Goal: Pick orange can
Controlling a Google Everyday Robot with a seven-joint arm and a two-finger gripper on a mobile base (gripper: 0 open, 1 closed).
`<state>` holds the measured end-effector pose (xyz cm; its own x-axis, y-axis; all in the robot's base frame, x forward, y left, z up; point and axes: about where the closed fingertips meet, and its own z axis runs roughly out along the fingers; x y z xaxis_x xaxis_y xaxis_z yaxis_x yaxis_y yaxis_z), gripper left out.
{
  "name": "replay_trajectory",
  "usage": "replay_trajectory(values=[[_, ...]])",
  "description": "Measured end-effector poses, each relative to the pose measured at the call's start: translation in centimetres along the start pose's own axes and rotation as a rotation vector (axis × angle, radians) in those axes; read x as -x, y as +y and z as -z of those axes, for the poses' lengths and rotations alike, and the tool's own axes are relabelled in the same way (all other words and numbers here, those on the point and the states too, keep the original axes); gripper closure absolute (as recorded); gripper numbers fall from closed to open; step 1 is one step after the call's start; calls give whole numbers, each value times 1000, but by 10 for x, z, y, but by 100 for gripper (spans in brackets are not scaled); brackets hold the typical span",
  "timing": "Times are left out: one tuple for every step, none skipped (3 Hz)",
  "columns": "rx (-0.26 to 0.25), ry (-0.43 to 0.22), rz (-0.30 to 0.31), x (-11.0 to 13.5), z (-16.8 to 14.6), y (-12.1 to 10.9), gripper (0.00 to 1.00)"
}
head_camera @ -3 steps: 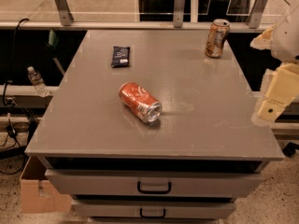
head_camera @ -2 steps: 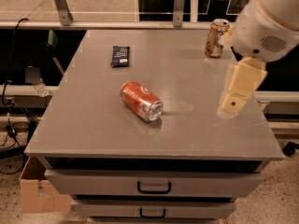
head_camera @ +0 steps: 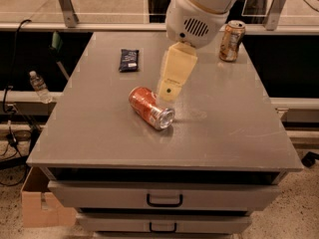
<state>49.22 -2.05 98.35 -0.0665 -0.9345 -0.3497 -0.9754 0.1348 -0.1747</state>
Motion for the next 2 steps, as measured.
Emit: replay_trajectory(values=[[-1, 0, 0, 0, 0, 0, 0], [7, -21, -36, 14, -21, -3, 0]])
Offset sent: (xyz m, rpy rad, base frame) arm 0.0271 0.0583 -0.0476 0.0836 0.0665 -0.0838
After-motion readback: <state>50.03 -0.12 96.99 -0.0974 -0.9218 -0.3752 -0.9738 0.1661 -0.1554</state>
